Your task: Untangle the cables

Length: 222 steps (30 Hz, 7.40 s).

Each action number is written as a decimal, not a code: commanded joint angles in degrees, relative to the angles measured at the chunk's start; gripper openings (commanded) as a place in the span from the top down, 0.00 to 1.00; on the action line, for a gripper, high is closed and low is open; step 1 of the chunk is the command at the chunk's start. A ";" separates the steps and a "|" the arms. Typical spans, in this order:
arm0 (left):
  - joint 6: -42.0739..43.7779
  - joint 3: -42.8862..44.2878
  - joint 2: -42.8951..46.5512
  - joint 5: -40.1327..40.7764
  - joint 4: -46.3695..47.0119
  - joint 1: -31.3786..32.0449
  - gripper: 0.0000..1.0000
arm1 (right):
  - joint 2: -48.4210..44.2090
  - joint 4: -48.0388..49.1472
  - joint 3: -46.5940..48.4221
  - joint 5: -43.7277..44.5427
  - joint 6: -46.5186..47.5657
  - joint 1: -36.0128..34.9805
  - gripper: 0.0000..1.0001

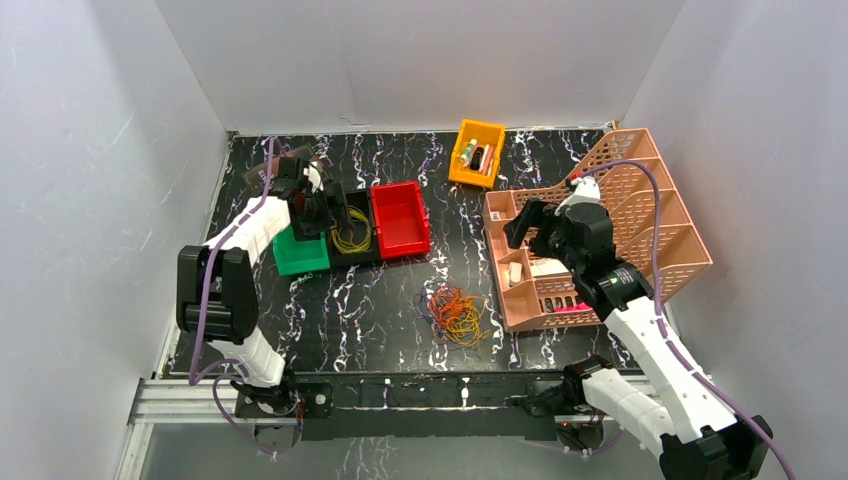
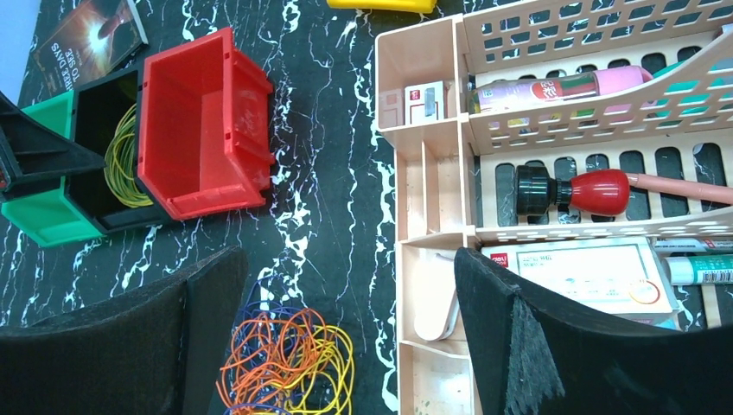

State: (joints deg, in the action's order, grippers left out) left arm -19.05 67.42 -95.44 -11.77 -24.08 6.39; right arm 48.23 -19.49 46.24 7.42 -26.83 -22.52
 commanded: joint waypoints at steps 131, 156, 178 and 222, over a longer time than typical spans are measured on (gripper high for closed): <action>2.74 -39.49 22.82 -6.42 79.95 41.32 0.02 | 15.06 -1.23 17.09 -2.17 9.28 -25.55 1.00; -7.59 -37.16 4.39 -8.82 89.42 44.37 0.59 | 6.03 4.48 19.17 -3.18 7.65 -25.44 1.00; -9.87 -37.55 -1.84 -12.53 89.76 44.72 0.87 | 0.02 4.93 29.99 7.24 15.83 -25.46 1.00; -12.33 -40.02 -4.45 -9.25 90.36 44.80 0.74 | 2.13 14.76 49.74 16.97 33.77 -25.46 1.00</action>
State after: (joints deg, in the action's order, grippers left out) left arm -31.64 28.60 -106.34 -22.24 65.49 50.81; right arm 47.44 -3.11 96.33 23.88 6.50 -48.10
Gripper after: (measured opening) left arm 0.056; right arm 0.020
